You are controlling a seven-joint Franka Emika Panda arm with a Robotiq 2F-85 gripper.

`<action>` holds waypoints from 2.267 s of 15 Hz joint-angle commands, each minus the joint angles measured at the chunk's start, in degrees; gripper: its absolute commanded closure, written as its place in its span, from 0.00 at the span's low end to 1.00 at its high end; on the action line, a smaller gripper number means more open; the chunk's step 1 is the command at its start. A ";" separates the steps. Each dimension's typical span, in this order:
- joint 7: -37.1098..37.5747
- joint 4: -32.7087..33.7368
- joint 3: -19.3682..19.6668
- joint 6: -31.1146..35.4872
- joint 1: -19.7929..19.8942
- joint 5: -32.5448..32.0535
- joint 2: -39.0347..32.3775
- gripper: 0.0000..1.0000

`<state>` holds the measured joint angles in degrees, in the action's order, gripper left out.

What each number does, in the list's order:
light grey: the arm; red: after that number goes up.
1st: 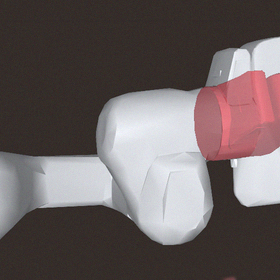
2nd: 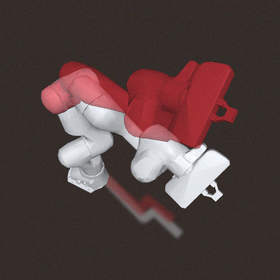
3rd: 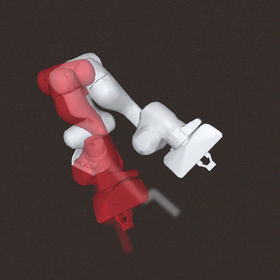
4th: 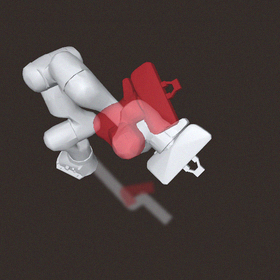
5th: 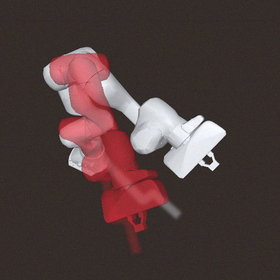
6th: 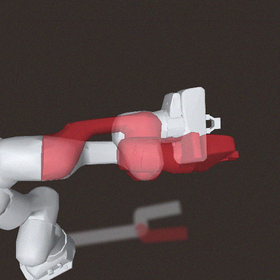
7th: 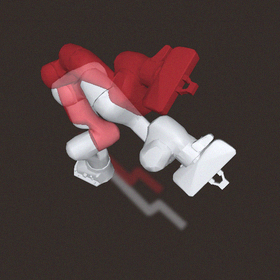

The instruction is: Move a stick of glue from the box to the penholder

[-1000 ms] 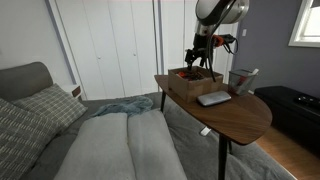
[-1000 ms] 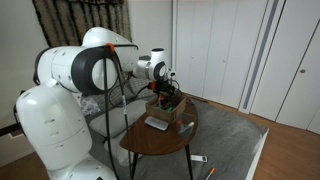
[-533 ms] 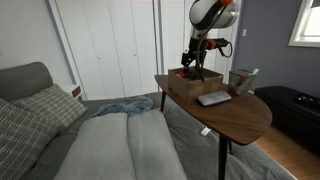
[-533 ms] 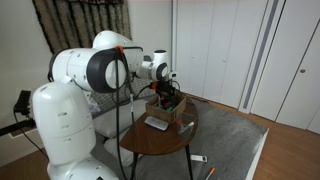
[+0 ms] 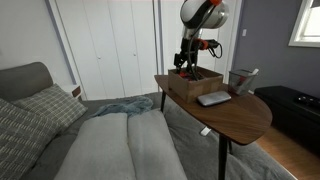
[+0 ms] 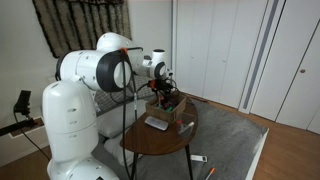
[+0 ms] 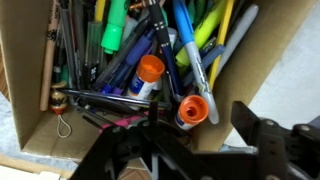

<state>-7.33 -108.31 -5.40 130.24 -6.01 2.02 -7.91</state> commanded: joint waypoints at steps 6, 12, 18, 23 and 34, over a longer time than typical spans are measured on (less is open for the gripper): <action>0.60 2.85 -0.39 -1.04 0.12 0.03 -3.61 0.57; 0.72 1.55 -0.21 -2.66 0.08 -1.16 -0.85 0.86; -2.82 -1.90 -0.41 -2.33 0.43 -0.65 6.24 0.93; -11.53 -5.06 0.48 -6.30 0.76 8.15 14.46 0.93; -4.25 -8.78 8.77 -30.87 10.73 -13.18 27.53 0.93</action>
<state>-15.05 -115.87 2.52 102.98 2.97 -6.10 17.34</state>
